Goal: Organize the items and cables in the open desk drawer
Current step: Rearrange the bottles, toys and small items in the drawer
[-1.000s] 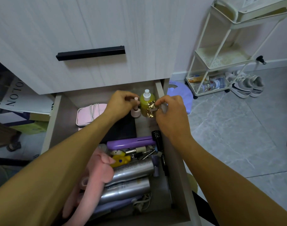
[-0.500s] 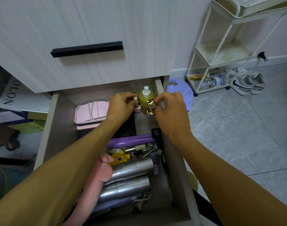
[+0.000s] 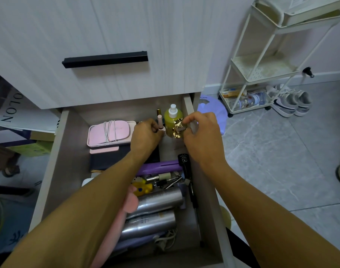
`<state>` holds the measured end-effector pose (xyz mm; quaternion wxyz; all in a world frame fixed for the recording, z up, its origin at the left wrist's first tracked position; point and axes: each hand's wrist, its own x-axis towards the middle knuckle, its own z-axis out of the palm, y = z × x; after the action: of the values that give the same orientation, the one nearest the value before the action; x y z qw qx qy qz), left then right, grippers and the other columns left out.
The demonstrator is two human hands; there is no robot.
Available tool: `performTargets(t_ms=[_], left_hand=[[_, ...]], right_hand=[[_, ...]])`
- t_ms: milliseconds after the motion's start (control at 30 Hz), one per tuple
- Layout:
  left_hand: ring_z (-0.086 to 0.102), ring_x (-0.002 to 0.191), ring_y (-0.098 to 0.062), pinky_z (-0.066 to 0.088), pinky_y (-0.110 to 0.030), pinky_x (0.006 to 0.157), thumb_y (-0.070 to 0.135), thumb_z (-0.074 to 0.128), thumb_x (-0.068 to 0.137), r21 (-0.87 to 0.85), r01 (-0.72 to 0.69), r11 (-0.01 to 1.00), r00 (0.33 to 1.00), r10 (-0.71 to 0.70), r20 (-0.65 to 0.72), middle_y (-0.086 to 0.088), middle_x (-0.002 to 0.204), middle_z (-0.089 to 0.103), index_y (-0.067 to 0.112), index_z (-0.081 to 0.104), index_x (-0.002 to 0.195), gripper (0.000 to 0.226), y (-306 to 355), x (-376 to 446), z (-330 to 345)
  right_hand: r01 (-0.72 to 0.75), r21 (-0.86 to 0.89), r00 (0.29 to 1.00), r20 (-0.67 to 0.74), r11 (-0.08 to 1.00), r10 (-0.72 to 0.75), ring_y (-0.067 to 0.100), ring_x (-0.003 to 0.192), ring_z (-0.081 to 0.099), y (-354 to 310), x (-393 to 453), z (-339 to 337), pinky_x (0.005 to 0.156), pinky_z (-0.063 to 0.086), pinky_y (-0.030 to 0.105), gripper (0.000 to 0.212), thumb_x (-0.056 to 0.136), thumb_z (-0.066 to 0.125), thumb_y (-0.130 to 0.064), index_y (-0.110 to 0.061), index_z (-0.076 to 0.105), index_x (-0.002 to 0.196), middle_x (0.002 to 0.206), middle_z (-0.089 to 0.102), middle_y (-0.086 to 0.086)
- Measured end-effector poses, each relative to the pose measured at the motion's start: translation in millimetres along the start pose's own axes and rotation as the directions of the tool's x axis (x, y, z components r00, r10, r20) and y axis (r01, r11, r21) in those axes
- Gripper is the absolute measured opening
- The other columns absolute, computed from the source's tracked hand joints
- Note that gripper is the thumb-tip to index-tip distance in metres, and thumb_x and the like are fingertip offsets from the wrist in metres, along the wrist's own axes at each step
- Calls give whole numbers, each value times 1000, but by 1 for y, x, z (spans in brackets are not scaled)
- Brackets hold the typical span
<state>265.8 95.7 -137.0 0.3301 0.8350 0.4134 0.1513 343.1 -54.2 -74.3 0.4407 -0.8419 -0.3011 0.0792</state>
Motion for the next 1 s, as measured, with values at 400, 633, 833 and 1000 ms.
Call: performTargets(t_ms=[400,633,833,1000], left_hand=[[65,73,-28,53,-35,69,26,71,86,107,69,992,994,-78,79,-13,77,69,3,70,78,25,5,4,3],[59,81,-10,45,-21,77,10,68,85,-6,86,996,981,-83,176,3,84,66,12,74,90,8,19,-11,-19],[61,83,-9,48,-20,81,8,71,82,-76,-73,994,966,89,241,3,86,66,14,68,104,23,36,-35,-26],[65,92,-16,53,-34,89,15,73,85,-43,1,999,952,12,305,-2,92,69,16,69,90,6,37,-35,-17]], right_hand=[[-11,20,1000,5,1000,11,7,81,54,3,-1,1,68,53,28,19,84,63,-13,-28,64,95,106,47,-4],[5,81,999,47,997,-9,3,81,54,5,-12,-8,70,47,14,29,85,62,-8,-30,64,103,108,49,-3],[21,68,997,69,997,-26,-5,90,48,9,-35,-14,75,35,-2,34,85,61,-5,-28,65,110,110,54,0],[24,121,999,28,992,-27,0,92,51,6,-45,-20,77,34,-3,29,83,64,-4,-22,67,106,106,56,0]])
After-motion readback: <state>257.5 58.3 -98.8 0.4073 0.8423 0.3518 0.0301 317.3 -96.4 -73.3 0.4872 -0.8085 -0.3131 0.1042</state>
